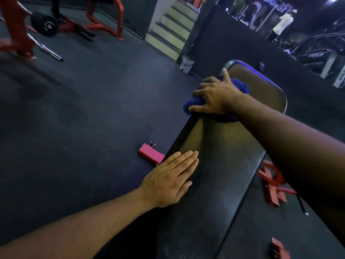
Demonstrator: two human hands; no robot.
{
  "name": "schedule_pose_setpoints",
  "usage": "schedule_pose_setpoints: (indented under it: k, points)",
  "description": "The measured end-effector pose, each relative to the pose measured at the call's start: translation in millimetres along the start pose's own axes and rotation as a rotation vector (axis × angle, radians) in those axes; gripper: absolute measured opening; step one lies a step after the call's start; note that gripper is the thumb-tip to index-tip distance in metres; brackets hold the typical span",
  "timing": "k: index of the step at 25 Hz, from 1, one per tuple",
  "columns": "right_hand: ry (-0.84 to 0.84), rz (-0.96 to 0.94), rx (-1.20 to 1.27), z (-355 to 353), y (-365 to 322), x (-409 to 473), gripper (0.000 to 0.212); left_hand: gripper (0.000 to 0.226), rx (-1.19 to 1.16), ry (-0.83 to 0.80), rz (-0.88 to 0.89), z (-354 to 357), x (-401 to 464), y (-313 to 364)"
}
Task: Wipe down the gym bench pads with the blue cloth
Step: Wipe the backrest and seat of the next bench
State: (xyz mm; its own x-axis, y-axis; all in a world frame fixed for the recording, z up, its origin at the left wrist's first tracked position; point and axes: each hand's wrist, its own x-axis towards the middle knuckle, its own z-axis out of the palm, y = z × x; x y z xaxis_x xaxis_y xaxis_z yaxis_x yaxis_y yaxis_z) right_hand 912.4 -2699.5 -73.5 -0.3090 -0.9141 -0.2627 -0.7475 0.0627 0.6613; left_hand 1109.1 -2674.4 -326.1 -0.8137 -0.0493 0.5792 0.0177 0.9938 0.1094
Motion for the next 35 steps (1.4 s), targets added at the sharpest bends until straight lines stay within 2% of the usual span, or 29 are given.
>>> schedule_pose_setpoints:
  k: [2, 5, 9, 11, 13, 15, 17, 22, 24, 28, 32, 35]
  points:
    - [0.036, 0.024, 0.025, 5.7, -1.2, 0.6, 0.064, 0.065, -0.016, -0.008, 0.001, -0.3, 0.7, -0.4]
    - [0.032, -0.005, 0.035, 9.9, -40.4, 0.3, 0.059, 0.066, -0.039, -0.008, -0.001, 0.5, 0.1, -0.2]
    - [0.042, -0.190, 0.024, 18.3, -86.2, -10.7, 0.057, 0.065, -0.060, -0.011, -0.008, 0.9, -0.4, -1.9]
    - [0.014, -0.264, 0.007, 15.5, -71.8, -9.3, 0.056, 0.066, -0.060, -0.007, -0.001, 1.5, 0.3, -0.7]
    - [0.019, -0.187, 0.004, 5.7, -31.9, -3.0, 0.055, 0.066, -0.039, 0.000, -0.001, 1.4, 2.6, -1.0]
    - [0.082, -0.017, 0.027, -0.2, 3.9, -1.5, 0.058, 0.066, -0.033, 0.005, 0.001, 1.9, -1.0, 1.0]
    - [0.107, 0.060, 0.065, 7.3, 5.9, -0.7, 0.057, 0.064, -0.047, 0.006, 0.004, 2.8, -2.0, 0.3]
    - [0.030, -0.043, 0.158, 12.9, -57.3, -18.6, 0.052, 0.059, -0.060, -0.026, -0.079, -11.2, -9.7, 10.6]
    - [0.012, -0.099, 0.165, 3.9, -69.2, -25.7, 0.052, 0.061, -0.071, -0.029, -0.140, -1.5, -61.4, 36.4]
    - [0.119, -0.070, 0.059, 16.3, -82.9, -28.9, 0.054, 0.069, 0.058, -0.086, -0.097, 15.2, -149.2, 76.6]
    - [0.084, -0.006, 0.029, 31.8, -103.5, -20.6, 0.058, 0.073, 0.092, -0.110, -0.107, 16.6, -146.5, 76.4]
    - [0.050, -0.053, 0.009, 31.6, -139.8, -26.7, 0.057, 0.074, 0.088, -0.111, -0.090, 17.5, -151.7, 78.4]
